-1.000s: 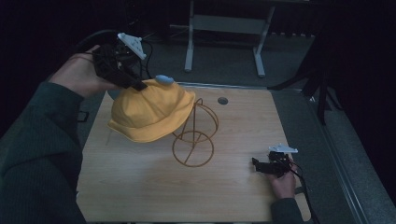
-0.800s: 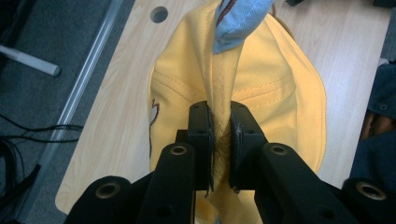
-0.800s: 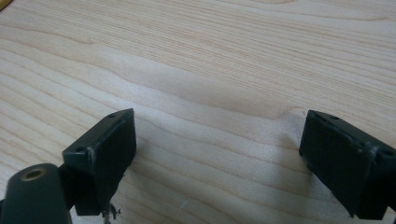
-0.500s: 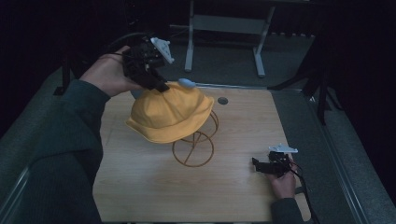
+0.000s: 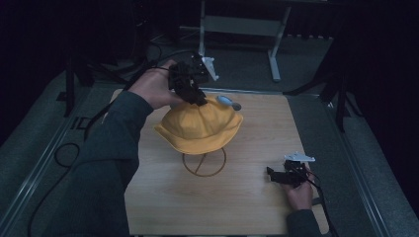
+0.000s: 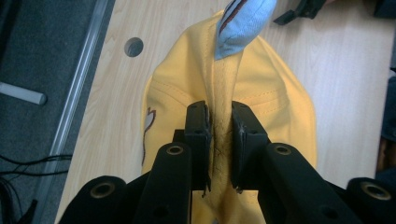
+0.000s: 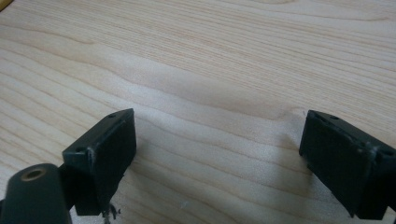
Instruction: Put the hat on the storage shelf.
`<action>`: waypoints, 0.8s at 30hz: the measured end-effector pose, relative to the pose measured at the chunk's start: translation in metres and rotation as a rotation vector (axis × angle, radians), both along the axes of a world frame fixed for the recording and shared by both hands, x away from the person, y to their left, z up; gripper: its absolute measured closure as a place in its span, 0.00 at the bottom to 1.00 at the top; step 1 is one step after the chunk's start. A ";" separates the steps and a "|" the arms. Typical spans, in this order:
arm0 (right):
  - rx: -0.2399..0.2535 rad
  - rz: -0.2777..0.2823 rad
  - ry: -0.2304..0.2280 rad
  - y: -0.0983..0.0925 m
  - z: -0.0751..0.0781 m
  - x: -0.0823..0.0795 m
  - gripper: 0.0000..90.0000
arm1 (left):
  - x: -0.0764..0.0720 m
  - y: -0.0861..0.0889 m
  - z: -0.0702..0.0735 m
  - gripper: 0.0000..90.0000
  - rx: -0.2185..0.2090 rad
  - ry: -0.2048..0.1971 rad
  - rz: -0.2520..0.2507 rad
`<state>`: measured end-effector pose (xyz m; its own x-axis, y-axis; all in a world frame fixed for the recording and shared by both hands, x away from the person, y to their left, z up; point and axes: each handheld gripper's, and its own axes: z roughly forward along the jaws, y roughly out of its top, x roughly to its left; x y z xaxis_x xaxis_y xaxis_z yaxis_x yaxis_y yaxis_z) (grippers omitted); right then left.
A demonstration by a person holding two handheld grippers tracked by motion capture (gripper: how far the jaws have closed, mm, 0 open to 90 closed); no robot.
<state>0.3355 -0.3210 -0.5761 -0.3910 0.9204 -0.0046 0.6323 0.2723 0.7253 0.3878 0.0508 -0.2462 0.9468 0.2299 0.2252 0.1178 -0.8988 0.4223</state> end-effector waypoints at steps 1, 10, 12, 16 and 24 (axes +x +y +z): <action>0.000 0.000 0.000 0.000 0.000 0.000 0.12 | 0.001 -0.003 -0.002 0.87 0.004 -0.003 -0.001; -0.003 0.004 0.000 0.000 0.000 0.000 0.12 | 0.010 -0.019 -0.029 0.86 -0.012 0.002 0.009; -0.002 0.004 0.000 0.000 0.000 0.000 0.12 | 0.009 -0.020 -0.035 0.85 -0.008 0.009 0.005; -0.003 0.005 -0.001 0.000 0.000 0.000 0.12 | 0.011 -0.018 -0.041 0.82 -0.009 -0.004 0.028; -0.004 0.004 0.001 0.000 0.000 0.000 0.12 | 0.005 -0.006 -0.034 0.49 -0.089 -0.083 0.081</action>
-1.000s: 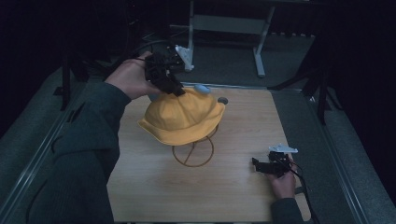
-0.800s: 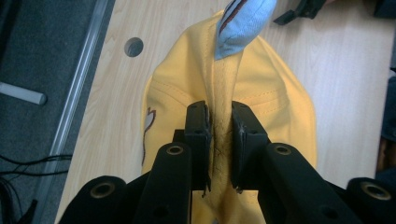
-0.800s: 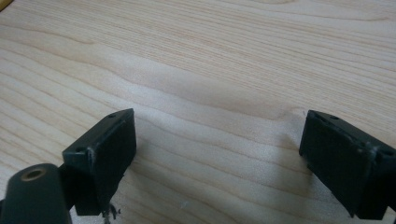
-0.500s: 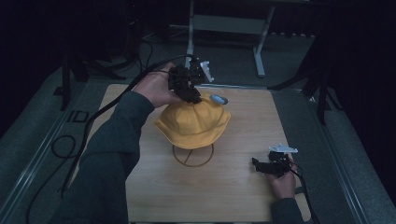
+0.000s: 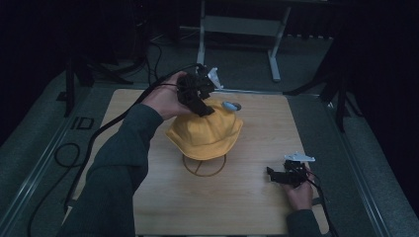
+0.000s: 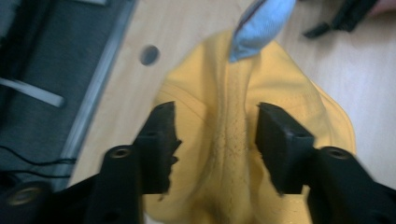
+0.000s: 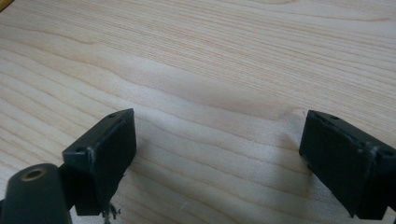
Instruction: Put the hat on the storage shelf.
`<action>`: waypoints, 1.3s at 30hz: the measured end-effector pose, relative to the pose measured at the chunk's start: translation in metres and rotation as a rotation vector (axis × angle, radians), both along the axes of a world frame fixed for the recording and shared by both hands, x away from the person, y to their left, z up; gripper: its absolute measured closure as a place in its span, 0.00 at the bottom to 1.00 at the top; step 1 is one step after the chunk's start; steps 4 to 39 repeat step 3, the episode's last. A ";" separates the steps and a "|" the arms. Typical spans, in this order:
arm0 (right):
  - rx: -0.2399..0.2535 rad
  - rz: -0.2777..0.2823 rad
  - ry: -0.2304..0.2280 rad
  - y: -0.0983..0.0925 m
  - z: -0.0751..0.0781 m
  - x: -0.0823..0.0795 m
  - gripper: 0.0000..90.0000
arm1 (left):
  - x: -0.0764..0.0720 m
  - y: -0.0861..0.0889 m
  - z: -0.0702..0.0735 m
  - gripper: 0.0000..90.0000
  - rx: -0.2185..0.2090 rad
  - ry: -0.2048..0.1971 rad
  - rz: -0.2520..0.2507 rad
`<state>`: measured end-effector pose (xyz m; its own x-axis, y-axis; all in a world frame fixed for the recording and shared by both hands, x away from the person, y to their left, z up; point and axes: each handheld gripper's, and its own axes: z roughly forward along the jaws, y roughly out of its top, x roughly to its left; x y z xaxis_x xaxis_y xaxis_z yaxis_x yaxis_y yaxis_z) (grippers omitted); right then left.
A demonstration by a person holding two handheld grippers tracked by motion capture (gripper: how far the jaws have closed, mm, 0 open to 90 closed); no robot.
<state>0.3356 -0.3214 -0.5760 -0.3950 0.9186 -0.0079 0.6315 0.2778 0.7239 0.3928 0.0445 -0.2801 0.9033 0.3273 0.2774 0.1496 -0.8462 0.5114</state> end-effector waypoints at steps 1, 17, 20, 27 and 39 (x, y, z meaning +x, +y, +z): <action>0.000 0.000 0.000 0.000 0.000 0.000 0.12 | -0.001 0.003 0.003 0.46 -0.021 -0.007 0.009; 0.000 0.001 0.000 0.000 0.000 0.000 0.12 | -0.003 0.011 0.009 0.42 -0.055 -0.033 0.032; 0.000 0.001 0.000 0.000 0.000 0.000 0.12 | -0.003 0.011 0.009 0.42 -0.055 -0.033 0.032; 0.000 0.001 0.000 0.000 0.000 0.000 0.12 | -0.003 0.011 0.009 0.42 -0.055 -0.033 0.032; 0.000 0.001 0.000 0.000 0.000 0.000 0.12 | -0.003 0.011 0.009 0.42 -0.055 -0.033 0.032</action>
